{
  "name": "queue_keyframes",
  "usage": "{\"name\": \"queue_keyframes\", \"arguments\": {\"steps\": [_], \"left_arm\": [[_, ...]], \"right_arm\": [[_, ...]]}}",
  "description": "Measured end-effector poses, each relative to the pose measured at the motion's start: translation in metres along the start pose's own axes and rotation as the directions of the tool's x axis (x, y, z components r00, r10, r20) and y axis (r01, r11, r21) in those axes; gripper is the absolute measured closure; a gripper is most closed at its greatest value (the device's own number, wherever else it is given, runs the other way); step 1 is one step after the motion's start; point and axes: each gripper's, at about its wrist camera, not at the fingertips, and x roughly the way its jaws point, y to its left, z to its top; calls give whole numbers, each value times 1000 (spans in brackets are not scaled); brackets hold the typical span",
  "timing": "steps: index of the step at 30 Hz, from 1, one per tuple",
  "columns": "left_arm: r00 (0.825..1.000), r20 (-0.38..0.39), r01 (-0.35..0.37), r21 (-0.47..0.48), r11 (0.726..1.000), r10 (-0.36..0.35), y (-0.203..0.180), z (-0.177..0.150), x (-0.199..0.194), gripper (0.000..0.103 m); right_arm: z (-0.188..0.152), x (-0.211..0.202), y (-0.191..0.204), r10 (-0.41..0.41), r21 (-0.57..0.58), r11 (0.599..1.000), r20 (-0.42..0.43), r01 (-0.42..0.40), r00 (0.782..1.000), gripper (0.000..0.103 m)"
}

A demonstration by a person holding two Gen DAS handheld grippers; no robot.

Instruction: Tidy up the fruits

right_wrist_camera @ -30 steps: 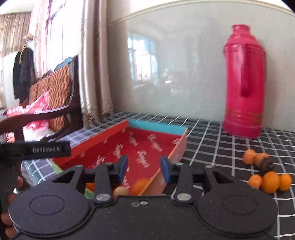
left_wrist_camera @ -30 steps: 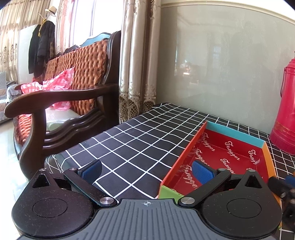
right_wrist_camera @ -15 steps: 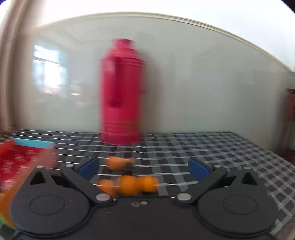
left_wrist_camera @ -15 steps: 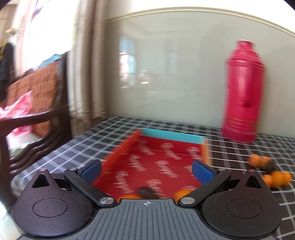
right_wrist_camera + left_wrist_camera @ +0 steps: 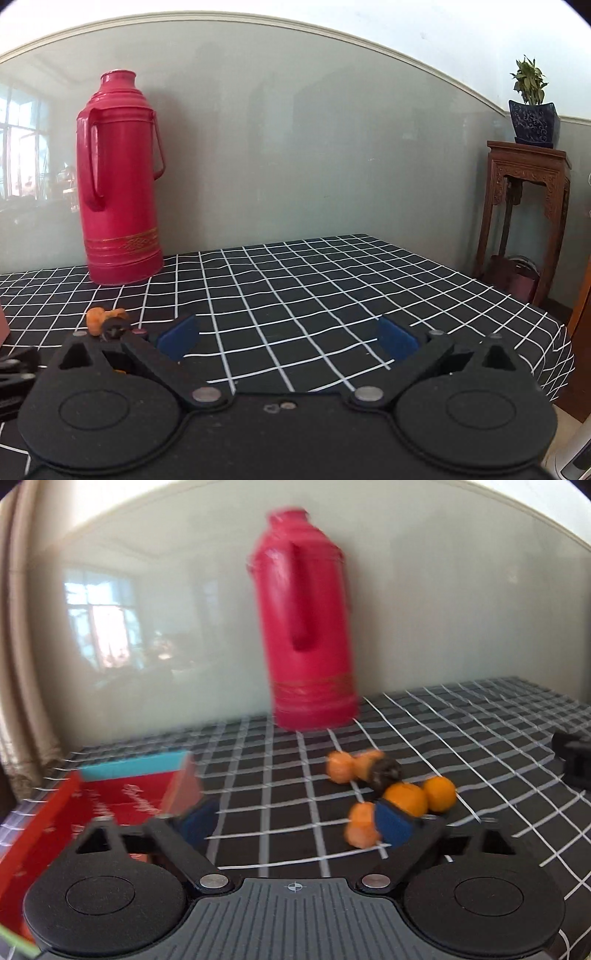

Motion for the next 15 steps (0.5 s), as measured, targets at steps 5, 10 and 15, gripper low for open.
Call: {"name": "queue_keyframes", "arguments": {"steps": [5, 10, 15], "left_arm": [[998, -57, 36, -12, 999, -36, -10, -2, 26, 34], [995, -79, 66, -12, 998, -67, -19, -4, 35, 43], [991, -103, 78, -26, 997, -81, -23, -4, 43, 67]], "right_arm": [[0, 5, -15, 13, 49, 999, -19, -12, 1000, 6], [-2, 8, -18, 46, 76, 996, -42, -43, 998, 6], [-2, 7, -16, 36, 61, 998, -29, -34, 999, 6]]}}
